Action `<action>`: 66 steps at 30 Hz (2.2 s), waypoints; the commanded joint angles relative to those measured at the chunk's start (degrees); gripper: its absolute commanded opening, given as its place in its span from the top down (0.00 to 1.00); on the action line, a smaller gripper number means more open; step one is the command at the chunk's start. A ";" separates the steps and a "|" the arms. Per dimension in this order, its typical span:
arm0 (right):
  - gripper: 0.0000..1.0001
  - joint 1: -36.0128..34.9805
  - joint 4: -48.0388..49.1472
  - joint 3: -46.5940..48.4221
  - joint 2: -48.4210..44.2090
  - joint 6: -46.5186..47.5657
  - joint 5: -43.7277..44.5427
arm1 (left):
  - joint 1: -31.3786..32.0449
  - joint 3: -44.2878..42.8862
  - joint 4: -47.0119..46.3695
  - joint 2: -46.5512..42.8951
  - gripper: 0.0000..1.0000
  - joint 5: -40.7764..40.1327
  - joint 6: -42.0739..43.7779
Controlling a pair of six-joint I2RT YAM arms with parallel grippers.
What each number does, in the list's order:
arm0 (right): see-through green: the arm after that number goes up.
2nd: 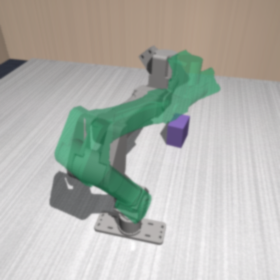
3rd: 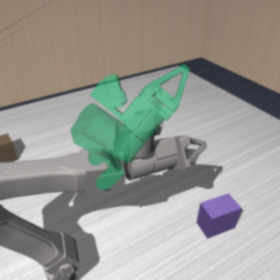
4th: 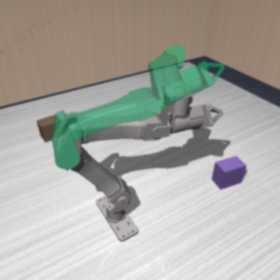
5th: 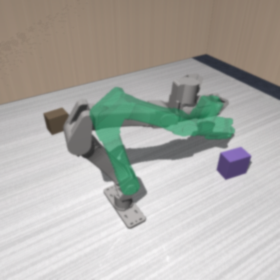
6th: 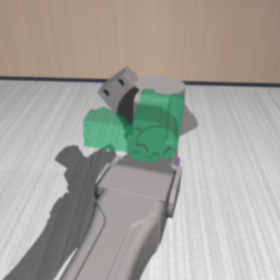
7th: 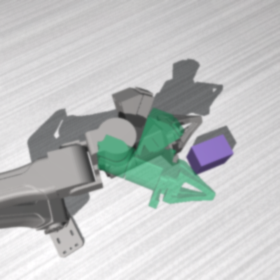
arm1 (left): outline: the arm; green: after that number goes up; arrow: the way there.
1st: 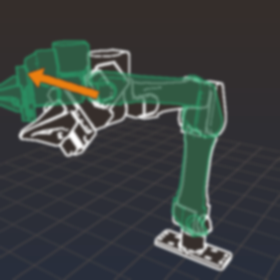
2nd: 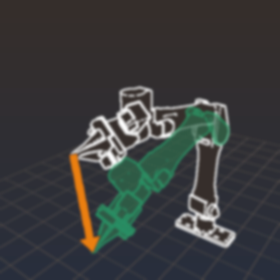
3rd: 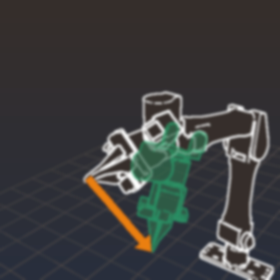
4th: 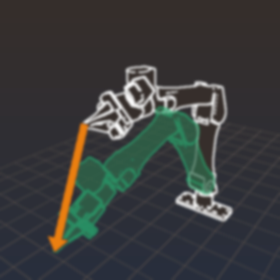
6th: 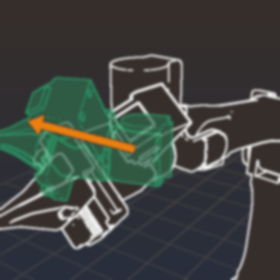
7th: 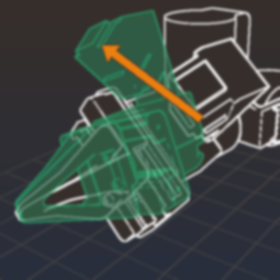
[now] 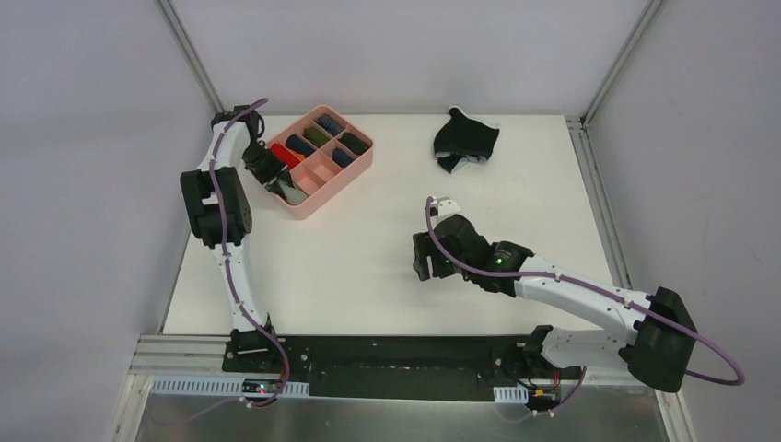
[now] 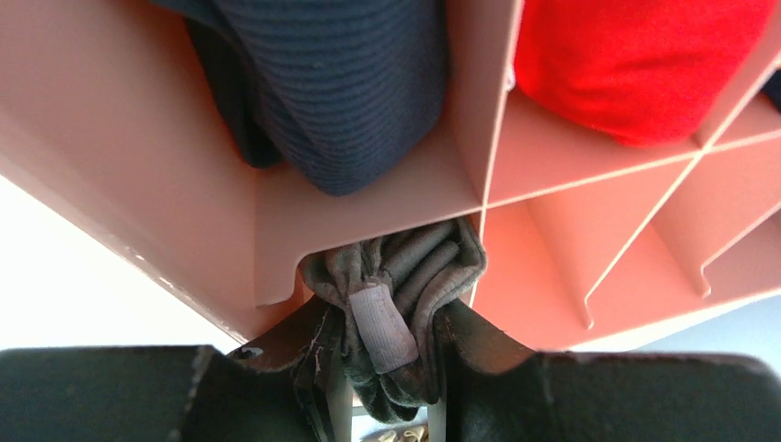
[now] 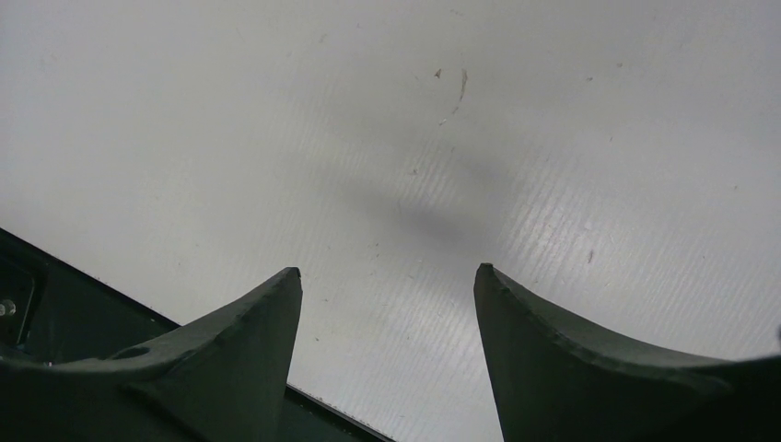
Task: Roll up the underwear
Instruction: Place the underwear in the storage box.
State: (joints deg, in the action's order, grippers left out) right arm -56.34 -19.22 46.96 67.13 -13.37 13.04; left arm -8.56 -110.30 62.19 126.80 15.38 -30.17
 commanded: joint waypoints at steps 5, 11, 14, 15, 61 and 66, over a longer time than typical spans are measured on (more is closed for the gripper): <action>0.29 0.18 0.42 -0.06 -0.69 -0.81 0.91 | -0.50 2.43 6.19 0.44 1.00 -9.63 -3.26; 0.29 0.25 0.57 0.12 -0.75 -0.86 0.81 | -0.49 3.38 5.02 2.91 1.00 -7.79 -3.75; 0.29 0.24 0.49 0.06 -0.82 -0.96 0.90 | -0.48 3.74 4.15 2.73 1.00 -5.76 -3.43; 0.29 0.19 0.29 0.03 -0.86 -1.02 0.93 | -0.43 3.92 3.83 2.11 0.95 -5.61 -3.38; 0.29 0.36 0.72 2.04 0.57 -0.50 0.04 | 0.31 6.50 -5.54 -5.60 1.00 -17.23 0.07; 0.26 3.27 -0.20 5.43 -1.49 -0.72 4.27 | 0.35 6.31 -5.41 -7.79 1.00 -16.86 1.75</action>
State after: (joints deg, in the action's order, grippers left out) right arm -55.64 -19.38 47.62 68.66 -13.47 13.28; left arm -8.58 -104.09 56.88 121.54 -0.10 -30.61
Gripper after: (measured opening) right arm 0.723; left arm 0.006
